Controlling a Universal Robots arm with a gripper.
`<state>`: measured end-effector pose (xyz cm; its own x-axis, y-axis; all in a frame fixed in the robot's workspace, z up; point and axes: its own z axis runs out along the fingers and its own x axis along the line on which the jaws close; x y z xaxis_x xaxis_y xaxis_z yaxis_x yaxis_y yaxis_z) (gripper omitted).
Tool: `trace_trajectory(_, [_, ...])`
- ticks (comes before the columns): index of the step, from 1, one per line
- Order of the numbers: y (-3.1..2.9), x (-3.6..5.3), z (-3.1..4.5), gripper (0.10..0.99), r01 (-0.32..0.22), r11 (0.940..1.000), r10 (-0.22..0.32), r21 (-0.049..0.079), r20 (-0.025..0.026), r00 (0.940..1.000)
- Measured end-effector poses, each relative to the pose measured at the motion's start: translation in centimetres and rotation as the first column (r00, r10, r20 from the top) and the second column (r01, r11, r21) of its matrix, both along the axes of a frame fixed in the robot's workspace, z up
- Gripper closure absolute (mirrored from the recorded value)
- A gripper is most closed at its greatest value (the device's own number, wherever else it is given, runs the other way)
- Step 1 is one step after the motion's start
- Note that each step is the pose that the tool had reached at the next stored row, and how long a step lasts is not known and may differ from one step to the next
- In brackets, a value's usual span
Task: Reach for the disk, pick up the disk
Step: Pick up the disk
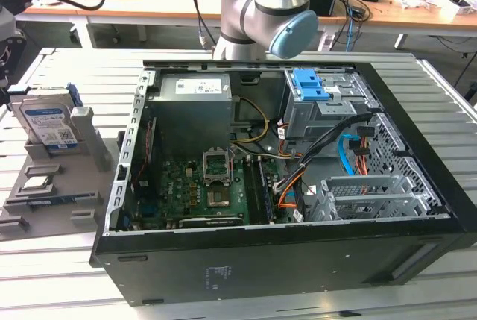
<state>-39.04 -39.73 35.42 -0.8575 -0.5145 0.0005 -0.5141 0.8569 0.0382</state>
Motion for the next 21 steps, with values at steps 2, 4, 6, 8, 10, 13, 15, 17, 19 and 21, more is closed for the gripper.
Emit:
trace_trajectory(2, [0.0, 0.0, 0.0, 0.98, -0.021, 0.9998, 0.021, 0.0, 0.0, 0.9998])
trace_trajectory(4, [0.0, 0.0, 0.0, 0.98, -0.051, 0.9987, 0.051, 0.0, 0.0, 0.9987])
trace_trajectory(6, [0.0, 0.0, 0.0, 0.98, -0.07, 0.9975, 0.07, 0.0, 0.0, 0.9975])
trace_trajectory(8, [0.0, 0.0, 0.0, 0.98, -0.093, 0.9956, 0.093, 0.0, 0.0001, 0.9956])
trace_trajectory(10, [0.0, 0.0, 0.0, 0.98, -0.111, 0.9938, 0.111, 0.0, 0.0, 0.9938])
trace_trajectory(13, [0.0, 0.0, 0.0, 0.98, -0.143, 0.9897, 0.143, 0.0, 0.0, 0.9897])
trace_trajectory(15, [0.0, 0.0, 0.0, 0.98, -0.159, 0.9873, 0.159, 0.0, 0.0, 0.9873])
trace_trajectory(17, [0.0, 0.0, 0.0, 0.98, -0.179, 0.9838, 0.179, 0.0, 0.0, 0.9838])
trace_trajectory(19, [0.0, 0.0, 0.0, 0.98, -0.202, 0.9795, 0.202, 0.0, 0.0001, 0.9795])
trace_trajectory(21, [0.0, 0.0, 0.0, 0.98, -0.228, 0.9737, 0.228, 0.0, 0.0, 0.9737])
